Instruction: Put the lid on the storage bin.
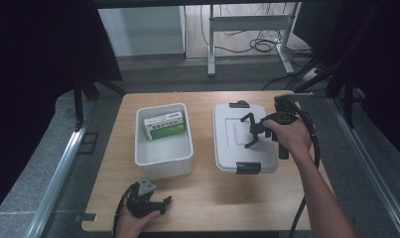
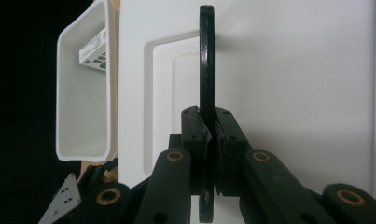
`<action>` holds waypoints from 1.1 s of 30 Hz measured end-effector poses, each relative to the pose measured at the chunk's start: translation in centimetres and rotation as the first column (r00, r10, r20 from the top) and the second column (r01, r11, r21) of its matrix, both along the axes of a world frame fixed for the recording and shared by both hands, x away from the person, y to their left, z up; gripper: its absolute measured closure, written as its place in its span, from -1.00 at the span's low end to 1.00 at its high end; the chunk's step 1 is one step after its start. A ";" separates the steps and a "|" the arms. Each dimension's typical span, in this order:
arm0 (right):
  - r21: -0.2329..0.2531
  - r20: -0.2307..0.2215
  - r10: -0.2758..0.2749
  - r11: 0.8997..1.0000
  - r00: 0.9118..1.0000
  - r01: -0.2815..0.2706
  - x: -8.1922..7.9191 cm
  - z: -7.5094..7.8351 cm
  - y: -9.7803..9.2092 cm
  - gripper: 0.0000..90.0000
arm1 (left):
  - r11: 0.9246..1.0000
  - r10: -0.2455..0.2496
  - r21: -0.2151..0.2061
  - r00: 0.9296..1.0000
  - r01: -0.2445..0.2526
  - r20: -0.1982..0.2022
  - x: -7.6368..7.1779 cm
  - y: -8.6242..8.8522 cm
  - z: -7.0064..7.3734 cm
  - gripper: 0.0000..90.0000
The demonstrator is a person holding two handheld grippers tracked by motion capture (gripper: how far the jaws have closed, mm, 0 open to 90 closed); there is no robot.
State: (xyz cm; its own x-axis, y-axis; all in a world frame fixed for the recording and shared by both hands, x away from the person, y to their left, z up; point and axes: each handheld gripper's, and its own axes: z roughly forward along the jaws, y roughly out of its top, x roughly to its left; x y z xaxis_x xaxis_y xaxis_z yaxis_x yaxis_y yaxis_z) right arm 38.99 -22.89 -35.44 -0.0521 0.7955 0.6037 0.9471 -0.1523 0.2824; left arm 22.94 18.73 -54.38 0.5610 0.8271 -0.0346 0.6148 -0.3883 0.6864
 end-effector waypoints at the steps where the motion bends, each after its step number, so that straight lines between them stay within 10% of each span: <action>1: 0.007 0.004 0.005 1.000 1.000 -0.005 0.0 0.1 0.3 0.88 | 1.000 0.000 0.000 1.000 0.000 0.000 0.0 0.0 0.0 -0.70; 33: 0.018 0.012 0.100 0.995 0.995 -0.101 0.3 1.0 5.3 0.87 | 1.000 -0.003 0.002 1.000 0.003 -0.001 0.0 0.0 0.0 -0.70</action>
